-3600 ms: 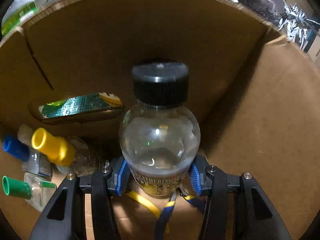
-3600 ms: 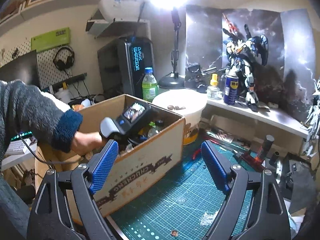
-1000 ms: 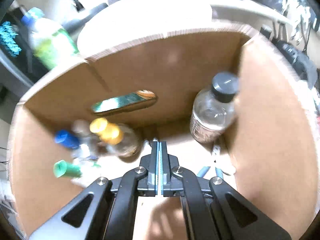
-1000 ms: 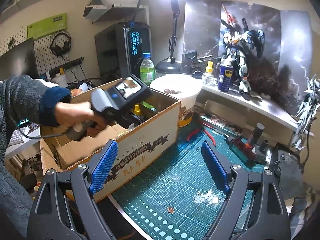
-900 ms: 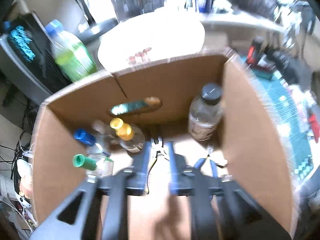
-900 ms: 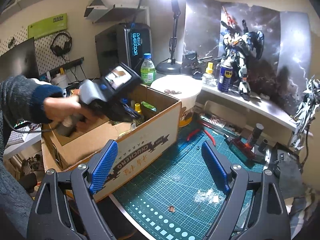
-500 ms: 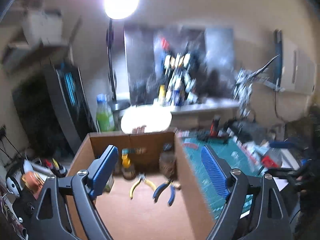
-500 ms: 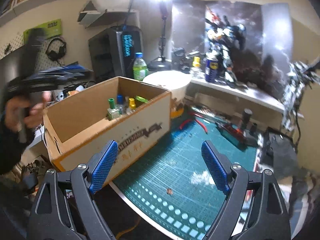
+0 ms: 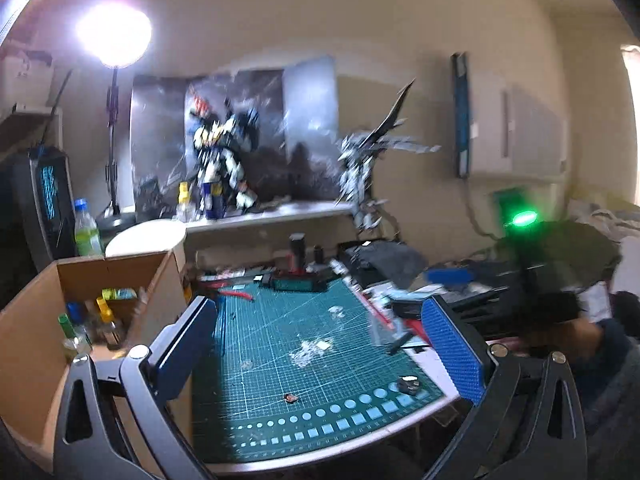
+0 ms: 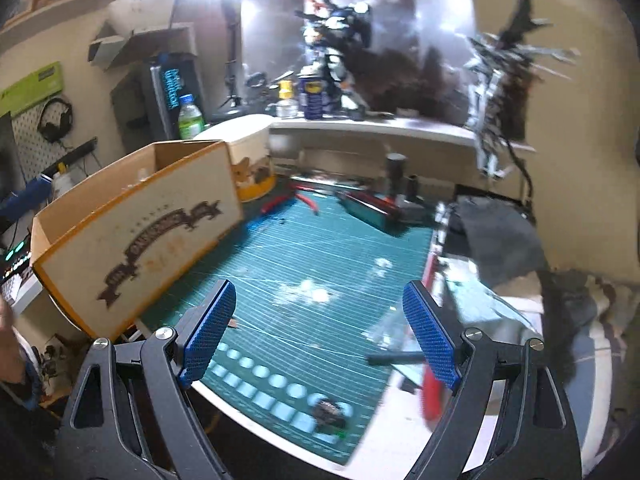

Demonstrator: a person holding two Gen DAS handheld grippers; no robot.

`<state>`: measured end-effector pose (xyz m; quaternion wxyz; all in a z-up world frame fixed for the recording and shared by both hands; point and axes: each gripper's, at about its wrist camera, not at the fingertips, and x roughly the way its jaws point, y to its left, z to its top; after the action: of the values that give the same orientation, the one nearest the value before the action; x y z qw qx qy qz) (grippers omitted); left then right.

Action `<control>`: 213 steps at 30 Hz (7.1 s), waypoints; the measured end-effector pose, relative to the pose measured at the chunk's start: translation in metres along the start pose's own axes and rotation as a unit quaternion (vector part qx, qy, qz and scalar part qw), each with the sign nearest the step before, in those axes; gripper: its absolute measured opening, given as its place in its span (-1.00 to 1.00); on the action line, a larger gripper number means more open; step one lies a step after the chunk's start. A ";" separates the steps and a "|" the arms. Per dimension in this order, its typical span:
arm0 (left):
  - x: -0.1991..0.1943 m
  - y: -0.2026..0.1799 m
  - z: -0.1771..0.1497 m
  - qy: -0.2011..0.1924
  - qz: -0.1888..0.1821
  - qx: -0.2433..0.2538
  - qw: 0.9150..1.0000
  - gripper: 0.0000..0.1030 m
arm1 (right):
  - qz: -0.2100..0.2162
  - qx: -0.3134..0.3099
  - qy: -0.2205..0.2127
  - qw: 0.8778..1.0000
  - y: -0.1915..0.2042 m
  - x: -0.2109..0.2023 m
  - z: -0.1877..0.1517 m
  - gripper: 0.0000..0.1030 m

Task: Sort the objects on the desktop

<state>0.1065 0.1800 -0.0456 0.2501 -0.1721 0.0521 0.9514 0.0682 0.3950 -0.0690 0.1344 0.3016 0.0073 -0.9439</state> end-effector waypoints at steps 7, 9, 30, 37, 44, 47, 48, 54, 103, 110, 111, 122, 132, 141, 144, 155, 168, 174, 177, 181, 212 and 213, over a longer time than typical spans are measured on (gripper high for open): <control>0.080 0.024 -0.008 0.040 0.066 -0.025 0.997 1.00 | -0.008 -0.020 -0.011 1.000 -0.033 0.008 0.012 0.63; 0.096 0.034 -0.007 0.043 0.078 -0.042 0.995 1.00 | -0.012 -0.011 -0.018 1.000 -0.042 0.023 0.024 0.63; 0.134 0.067 -0.010 0.068 0.097 -0.061 0.991 1.00 | -0.116 0.051 0.063 0.990 -0.098 0.257 0.113 -0.27; 0.134 0.067 -0.015 0.079 0.090 -0.063 0.991 1.00 | -0.126 0.066 0.070 0.987 -0.109 0.271 0.108 -0.61; 0.128 0.068 -0.015 0.078 0.082 -0.068 0.991 1.00 | -0.116 0.070 0.050 0.990 -0.106 0.256 0.111 -0.62; 0.125 0.066 -0.016 0.076 0.082 -0.065 0.992 1.00 | -0.114 0.067 0.038 0.991 -0.098 0.242 0.117 -0.62; 0.124 0.065 -0.017 0.075 0.082 -0.064 0.992 1.00 | -0.112 0.066 0.036 0.991 -0.095 0.237 0.119 -0.62; 0.106 0.062 -0.020 0.057 0.060 -0.056 0.995 1.00 | -0.084 0.049 0.030 0.995 -0.065 0.187 0.120 -0.62; -0.019 0.028 -0.111 0.022 -0.038 -0.048 0.998 1.00 | 0.046 0.008 -0.007 0.999 0.096 0.088 -0.099 -0.15; -0.025 0.036 -0.108 0.016 -0.055 -0.070 0.996 0.99 | -0.025 0.075 -0.052 0.996 0.112 0.083 -0.109 -0.16; -0.026 0.038 -0.108 0.014 -0.058 -0.075 0.995 0.99 | -0.026 0.086 -0.055 0.994 0.113 0.082 -0.110 -0.16; -0.033 0.045 -0.105 0.002 -0.081 -0.095 0.992 0.99 | 0.045 0.051 -0.085 0.994 0.103 0.052 -0.096 0.30; -0.013 0.033 -0.115 0.040 -0.063 -0.086 0.994 1.00 | 0.162 -0.158 0.071 0.971 0.060 0.080 -0.060 0.21; -0.005 0.030 -0.119 0.052 -0.047 -0.066 0.995 1.00 | 0.218 -0.246 0.124 0.936 0.074 0.126 -0.051 -0.07; 0.000 0.032 -0.122 0.058 -0.041 -0.069 0.995 1.00 | 0.222 -0.228 0.125 0.940 0.074 0.130 -0.050 -0.11; 0.005 0.035 -0.128 0.063 -0.017 -0.070 0.995 1.00 | 0.211 -0.214 0.121 0.946 0.099 0.134 -0.048 -0.11; 0.028 0.022 -0.124 -0.012 0.034 -0.056 0.998 1.00 | 0.094 -0.092 0.037 0.991 0.023 0.055 -0.057 0.42; 0.063 0.027 -0.124 -0.008 0.050 -0.066 0.997 0.98 | 0.047 0.002 -0.013 0.999 -0.016 0.019 -0.077 0.42; 0.073 0.027 -0.125 -0.004 0.049 -0.064 0.997 0.76 | 0.010 0.016 -0.016 1.000 -0.018 0.015 -0.085 0.41; 0.080 0.022 -0.128 0.009 0.045 -0.053 0.998 0.45 | 0.004 0.038 -0.022 0.999 -0.017 0.009 -0.092 0.41; 0.060 0.032 -0.090 0.019 0.017 -0.063 0.998 -0.13 | 0.033 0.040 -0.024 0.998 0.001 0.010 -0.093 0.41; 0.053 0.034 -0.082 0.016 0.013 -0.064 0.998 -0.13 | 0.035 0.040 -0.025 0.998 0.001 0.011 -0.092 0.41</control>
<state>0.0712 0.1601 -0.1410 0.2253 -0.2023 -0.0022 0.9531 0.1122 0.3996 -0.1504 0.1555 0.2834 -0.0443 -0.9453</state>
